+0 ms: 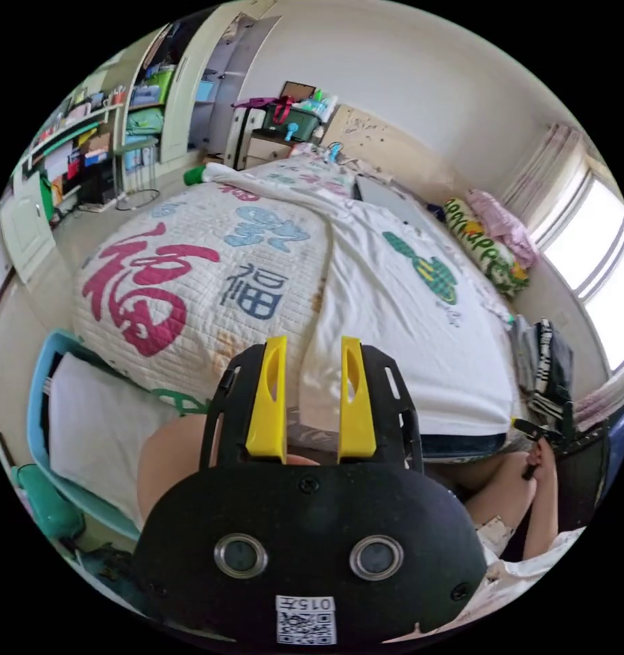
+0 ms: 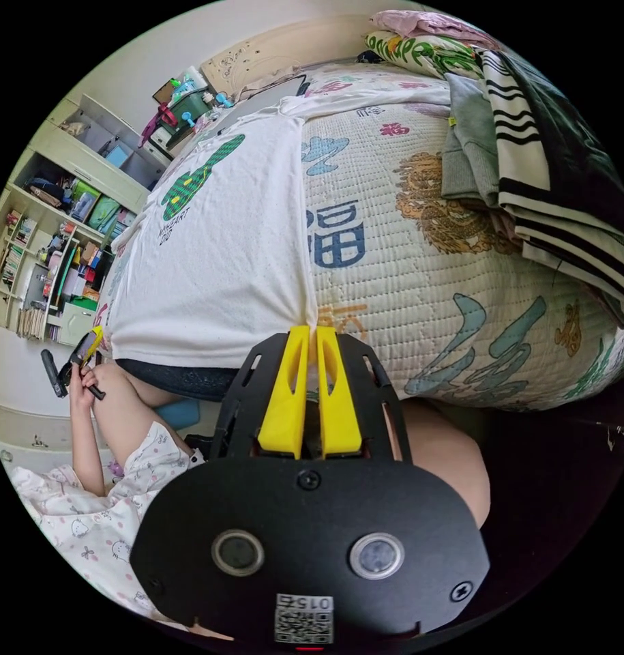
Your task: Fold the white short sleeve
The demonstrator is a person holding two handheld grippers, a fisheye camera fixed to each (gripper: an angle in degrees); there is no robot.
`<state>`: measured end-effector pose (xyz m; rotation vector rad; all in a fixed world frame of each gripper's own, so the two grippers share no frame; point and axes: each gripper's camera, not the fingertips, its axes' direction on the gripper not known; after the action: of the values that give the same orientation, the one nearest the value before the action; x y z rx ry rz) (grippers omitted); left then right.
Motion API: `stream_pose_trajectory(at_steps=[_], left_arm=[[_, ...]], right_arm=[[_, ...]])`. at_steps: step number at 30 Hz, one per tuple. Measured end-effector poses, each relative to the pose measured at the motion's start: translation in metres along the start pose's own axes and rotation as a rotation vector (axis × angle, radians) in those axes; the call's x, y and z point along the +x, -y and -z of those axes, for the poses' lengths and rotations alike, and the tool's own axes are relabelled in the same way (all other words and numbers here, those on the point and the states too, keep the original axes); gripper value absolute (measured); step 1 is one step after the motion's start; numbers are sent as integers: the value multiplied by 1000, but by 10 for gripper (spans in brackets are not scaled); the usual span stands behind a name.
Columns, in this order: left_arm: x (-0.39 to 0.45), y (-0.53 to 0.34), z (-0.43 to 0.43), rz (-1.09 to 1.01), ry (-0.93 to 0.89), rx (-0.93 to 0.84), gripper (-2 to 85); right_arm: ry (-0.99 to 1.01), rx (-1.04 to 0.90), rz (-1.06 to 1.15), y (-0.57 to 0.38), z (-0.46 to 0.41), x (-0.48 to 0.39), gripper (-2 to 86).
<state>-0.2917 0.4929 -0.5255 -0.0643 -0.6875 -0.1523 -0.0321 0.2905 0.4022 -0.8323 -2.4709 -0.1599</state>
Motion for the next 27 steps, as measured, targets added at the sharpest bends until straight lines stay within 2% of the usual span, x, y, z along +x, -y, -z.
stream_pose_trajectory(at_steps=[1, 4, 7, 10, 13, 16, 19, 24, 27], left_arm=[[6, 7, -6, -6, 57, -40, 115], [22, 16, -25, -68, 53, -170, 107], [33, 21, -19, -81, 69, -181, 76], [39, 22, -4, -94, -9, -181, 17], [34, 14, 32, -44, -14, -76, 6], [36, 13, 39, -21, -19, -100, 1], [42, 18, 38, 17, 68, -163, 3], [27, 14, 100, 92, -51, -29, 12], [40, 21, 145, 10, -54, 67, 15]], right_arm=[[0, 0, -1, 9, 2, -9, 6], [1, 1, 2, 32, 8, -31, 6], [10, 4, -8, 57, 12, -49, 6], [1, 9, -17, 81, 16, -71, 6], [-25, 24, 2, 102, 33, -98, 8], [-31, 72, -45, 117, 51, -105, 12], [-23, 25, -64, 156, 41, -111, 23], [-109, -39, -40, 212, 54, -127, 49], [-317, 85, -59, 223, 125, -129, 47]])
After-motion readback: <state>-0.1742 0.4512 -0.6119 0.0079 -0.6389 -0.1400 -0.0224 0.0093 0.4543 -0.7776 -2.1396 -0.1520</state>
